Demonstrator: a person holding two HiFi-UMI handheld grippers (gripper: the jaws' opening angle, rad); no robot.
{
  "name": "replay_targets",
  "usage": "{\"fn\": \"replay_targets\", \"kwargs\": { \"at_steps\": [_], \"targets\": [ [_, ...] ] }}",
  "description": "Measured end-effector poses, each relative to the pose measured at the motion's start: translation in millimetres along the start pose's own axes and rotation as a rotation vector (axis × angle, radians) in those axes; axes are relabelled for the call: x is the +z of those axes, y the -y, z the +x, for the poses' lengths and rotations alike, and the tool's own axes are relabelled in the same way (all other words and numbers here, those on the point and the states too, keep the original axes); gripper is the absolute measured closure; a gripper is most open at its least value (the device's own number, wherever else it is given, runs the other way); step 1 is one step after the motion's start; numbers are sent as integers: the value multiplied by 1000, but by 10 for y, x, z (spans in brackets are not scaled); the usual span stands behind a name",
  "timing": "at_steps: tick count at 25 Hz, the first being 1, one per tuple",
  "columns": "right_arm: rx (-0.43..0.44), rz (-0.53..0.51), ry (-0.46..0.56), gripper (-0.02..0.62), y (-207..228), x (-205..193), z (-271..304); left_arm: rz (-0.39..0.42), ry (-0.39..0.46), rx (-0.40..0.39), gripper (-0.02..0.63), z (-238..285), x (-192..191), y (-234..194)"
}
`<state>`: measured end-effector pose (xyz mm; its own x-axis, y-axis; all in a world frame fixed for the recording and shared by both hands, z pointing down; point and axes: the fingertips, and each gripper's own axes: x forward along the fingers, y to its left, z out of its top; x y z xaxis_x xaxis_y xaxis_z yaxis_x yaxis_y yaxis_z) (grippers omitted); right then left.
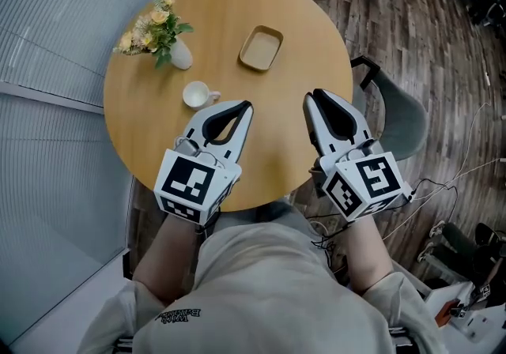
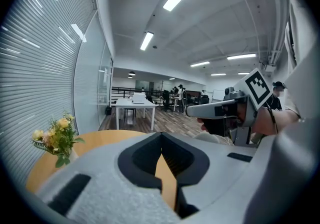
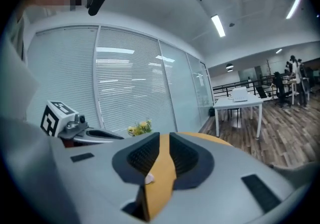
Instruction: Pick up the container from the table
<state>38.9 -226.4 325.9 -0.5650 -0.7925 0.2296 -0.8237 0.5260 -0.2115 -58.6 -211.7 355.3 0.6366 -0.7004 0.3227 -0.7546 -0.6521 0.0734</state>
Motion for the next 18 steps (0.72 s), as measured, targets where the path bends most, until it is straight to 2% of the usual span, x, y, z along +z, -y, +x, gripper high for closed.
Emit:
{"fn": "replay_targets", "kwargs": {
  "at_steps": [2, 7, 14, 18],
  "targets": [
    [-11, -15, -8, 505, 72, 28, 117, 3, 2, 4, 586, 53, 26, -58],
    [-40, -19, -45, 474, 313, 2, 476, 11, -1, 10, 586, 240, 21, -267],
    [-70, 29, -127, 468, 664, -275, 1029, 18, -29, 12, 586, 576, -64, -492],
    [-82, 41, -193, 468, 830, -530, 1327, 12, -70, -4, 586, 764, -235, -564]
  ]
}}
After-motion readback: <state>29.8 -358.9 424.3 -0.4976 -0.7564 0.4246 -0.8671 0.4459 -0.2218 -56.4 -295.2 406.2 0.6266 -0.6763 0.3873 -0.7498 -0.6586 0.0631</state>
